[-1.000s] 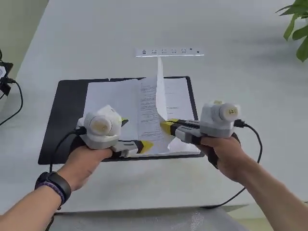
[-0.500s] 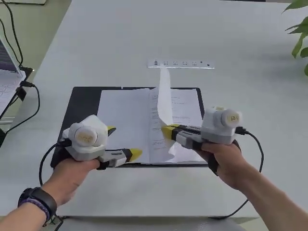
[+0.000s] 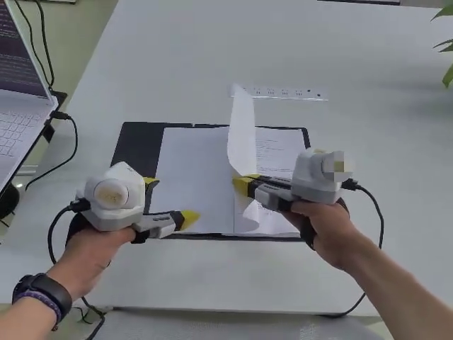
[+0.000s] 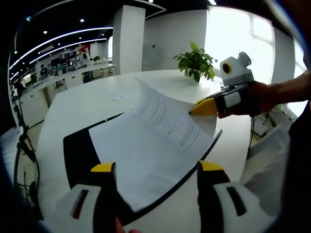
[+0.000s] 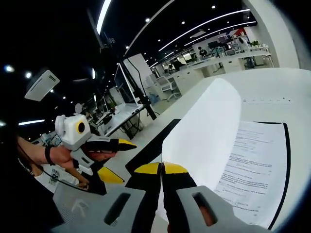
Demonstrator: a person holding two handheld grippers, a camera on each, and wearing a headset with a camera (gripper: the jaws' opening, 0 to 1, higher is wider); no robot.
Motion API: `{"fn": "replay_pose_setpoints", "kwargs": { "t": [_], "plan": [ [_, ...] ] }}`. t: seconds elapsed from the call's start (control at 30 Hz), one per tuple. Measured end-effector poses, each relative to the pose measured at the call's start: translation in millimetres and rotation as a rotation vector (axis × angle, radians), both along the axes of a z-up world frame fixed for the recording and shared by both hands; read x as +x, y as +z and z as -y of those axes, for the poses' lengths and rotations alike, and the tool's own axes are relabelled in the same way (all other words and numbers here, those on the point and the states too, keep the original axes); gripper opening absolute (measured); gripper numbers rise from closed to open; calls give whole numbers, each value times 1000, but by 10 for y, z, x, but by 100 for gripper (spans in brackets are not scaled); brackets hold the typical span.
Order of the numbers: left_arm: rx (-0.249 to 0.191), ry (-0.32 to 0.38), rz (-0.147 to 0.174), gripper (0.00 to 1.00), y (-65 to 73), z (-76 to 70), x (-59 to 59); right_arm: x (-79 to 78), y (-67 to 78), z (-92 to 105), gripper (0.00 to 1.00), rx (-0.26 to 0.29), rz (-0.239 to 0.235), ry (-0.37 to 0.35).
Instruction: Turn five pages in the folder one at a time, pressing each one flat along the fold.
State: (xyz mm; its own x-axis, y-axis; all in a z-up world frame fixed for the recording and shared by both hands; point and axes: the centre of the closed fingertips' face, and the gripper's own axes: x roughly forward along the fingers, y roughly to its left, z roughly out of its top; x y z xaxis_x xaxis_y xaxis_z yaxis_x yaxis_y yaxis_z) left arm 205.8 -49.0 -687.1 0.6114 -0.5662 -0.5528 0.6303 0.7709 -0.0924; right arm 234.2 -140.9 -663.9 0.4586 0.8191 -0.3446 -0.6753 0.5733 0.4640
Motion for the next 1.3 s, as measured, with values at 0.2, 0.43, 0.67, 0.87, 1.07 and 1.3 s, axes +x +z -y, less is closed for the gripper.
{"fn": "replay_pose_setpoints", "kwargs": {
  "t": [0.2,0.43,0.67,0.87,1.07,1.3],
  "plan": [
    [-11,33,4,66,46,-175,-63,-13,18,-217,0,2,-2,19],
    [-13,53,6,67,49,-338,-121,-26,11,-448,0,3,-12,44],
    [-19,76,1,67,39,-474,-160,-48,-43,-628,0,12,-32,58],
    [-24,90,-3,66,35,-555,-171,-67,-94,-769,0,17,-53,67],
    [-39,107,-8,67,23,-597,-184,-57,-191,-878,0,31,-89,63],
    [-53,133,-18,66,-29,-717,-214,-42,-314,-960,0,41,-137,58]
  ]
}}
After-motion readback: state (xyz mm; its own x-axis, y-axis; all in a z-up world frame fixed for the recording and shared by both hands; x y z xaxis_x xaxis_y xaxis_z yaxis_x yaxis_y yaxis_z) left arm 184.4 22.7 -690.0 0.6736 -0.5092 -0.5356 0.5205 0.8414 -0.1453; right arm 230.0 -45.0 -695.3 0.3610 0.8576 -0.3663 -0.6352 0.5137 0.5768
